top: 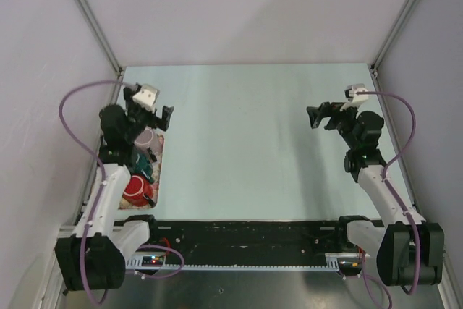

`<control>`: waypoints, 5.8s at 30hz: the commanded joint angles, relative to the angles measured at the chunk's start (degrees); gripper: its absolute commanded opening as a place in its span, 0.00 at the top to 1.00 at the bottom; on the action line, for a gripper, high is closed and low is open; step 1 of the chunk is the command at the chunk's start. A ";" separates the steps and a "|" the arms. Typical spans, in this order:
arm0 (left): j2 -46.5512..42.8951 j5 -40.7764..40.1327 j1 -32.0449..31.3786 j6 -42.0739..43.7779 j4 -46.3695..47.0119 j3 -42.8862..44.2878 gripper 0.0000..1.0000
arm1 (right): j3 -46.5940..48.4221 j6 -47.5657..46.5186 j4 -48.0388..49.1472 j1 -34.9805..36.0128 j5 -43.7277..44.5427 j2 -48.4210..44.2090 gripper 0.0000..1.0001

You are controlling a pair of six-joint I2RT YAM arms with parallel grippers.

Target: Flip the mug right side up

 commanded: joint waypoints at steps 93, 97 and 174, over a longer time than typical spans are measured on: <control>9.76 -16.54 -33.50 39.31 -86.57 23.18 1.00 | 10.52 7.56 -19.81 12.43 -26.22 -2.34 0.00; 9.70 -8.30 -33.54 31.57 -86.96 31.61 1.00 | 11.16 16.83 -15.45 13.98 -26.89 -1.15 0.00; 21.20 -34.19 -17.38 60.56 -77.22 23.46 0.20 | 36.73 0.23 -63.01 -14.93 19.57 39.75 0.75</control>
